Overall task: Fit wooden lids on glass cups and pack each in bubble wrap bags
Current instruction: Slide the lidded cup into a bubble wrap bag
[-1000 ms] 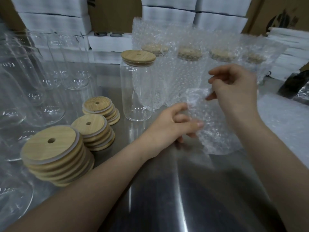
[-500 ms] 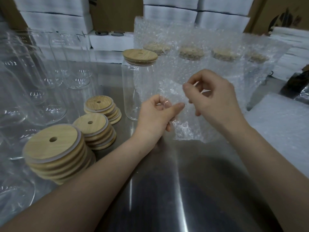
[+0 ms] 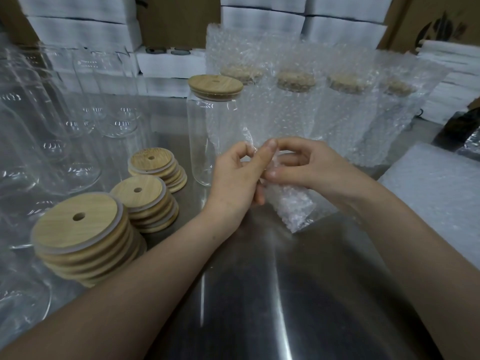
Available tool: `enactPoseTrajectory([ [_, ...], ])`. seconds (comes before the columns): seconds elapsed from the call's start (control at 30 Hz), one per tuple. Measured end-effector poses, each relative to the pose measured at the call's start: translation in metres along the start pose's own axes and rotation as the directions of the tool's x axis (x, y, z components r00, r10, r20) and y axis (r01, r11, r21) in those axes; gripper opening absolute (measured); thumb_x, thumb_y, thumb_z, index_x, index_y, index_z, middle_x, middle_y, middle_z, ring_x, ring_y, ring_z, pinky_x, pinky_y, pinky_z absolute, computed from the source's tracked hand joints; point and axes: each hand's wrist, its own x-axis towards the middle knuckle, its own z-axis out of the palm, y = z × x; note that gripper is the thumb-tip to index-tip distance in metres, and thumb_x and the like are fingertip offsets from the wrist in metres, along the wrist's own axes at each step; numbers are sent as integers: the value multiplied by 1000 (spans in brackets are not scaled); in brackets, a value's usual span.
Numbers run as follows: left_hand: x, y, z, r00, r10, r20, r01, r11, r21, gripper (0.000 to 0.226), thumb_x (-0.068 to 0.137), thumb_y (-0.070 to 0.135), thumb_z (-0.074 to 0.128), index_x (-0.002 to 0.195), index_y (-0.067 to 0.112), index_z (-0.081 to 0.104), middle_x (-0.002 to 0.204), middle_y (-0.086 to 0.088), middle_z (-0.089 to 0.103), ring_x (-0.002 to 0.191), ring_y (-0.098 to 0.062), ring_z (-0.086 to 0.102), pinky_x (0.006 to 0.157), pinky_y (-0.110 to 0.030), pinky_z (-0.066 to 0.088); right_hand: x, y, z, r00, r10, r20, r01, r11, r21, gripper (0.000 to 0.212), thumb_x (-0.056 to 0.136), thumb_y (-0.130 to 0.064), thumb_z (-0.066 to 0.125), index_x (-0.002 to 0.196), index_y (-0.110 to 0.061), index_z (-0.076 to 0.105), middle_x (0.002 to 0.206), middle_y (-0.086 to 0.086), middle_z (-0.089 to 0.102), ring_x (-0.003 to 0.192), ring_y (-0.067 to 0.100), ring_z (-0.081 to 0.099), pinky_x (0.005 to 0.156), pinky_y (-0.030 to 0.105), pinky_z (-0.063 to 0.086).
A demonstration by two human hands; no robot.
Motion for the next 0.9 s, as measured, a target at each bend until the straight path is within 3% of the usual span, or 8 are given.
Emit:
enactPoseTrajectory([
  [0.1,-1,1,2,999,40,-25,-39,999,28,38,92,18,67,89,-16,49,61,-26,60,31,-12,42,36,-21,30,1,1,-1,999,-8,-38,9,999,42,24,87,-6,68,107,-19,71,99,10,76,100,23,71,104,47,48],
  [0.17,-3,1,4,998,57,-29,-56,997,49,33,90,12,70,83,-12,48,68,-33,63,31,-11,43,34,-20,29,3,1,0,997,12,-79,-5,997,82,24,88,-2,63,97,-21,74,99,7,76,101,23,71,102,45,50],
  [0.23,-4,0,5,998,59,-38,-56,996,68,29,88,10,71,76,-2,46,67,-31,64,32,-10,42,35,-19,31,4,2,0,992,28,-122,-17,996,89,24,88,-1,62,95,-20,75,94,6,77,97,26,72,98,43,53],
  [0.33,-4,0,6,998,52,-48,-47,994,97,32,87,9,71,72,11,42,56,-18,64,33,-10,44,35,-18,31,5,2,-1,982,13,-190,-5,999,40,27,88,-2,63,101,-22,74,72,-5,74,64,8,64,69,28,48],
  [0.5,-5,0,4,995,55,-79,-40,982,184,20,86,3,64,88,15,47,49,-11,58,35,-11,52,37,-21,38,7,2,-7,952,-23,-306,6,998,-58,33,88,0,61,112,-22,70,64,-12,72,46,2,47,47,11,40],
  [0.67,-6,1,6,990,85,-115,-49,957,286,32,80,-2,57,104,20,59,42,-4,52,30,-11,46,36,-19,41,6,4,-8,838,-164,-521,99,984,-150,38,84,-2,46,96,-31,68,75,-12,75,51,6,58,48,18,48],
  [0.8,-5,-1,4,986,68,-152,-12,939,344,21,79,4,59,92,20,64,36,3,49,28,-8,47,36,-16,39,3,-1,-9,702,-265,-661,138,961,-240,31,80,-14,46,88,-37,66,74,-12,72,53,6,59,52,25,49],
  [0.9,-6,-2,4,986,40,-160,21,932,362,11,82,9,62,81,20,64,41,2,52,29,-9,48,36,-18,41,3,-9,-6,687,-321,-652,141,939,-314,31,84,-11,50,102,-30,66,94,-13,68,71,0,59,70,24,53],
])
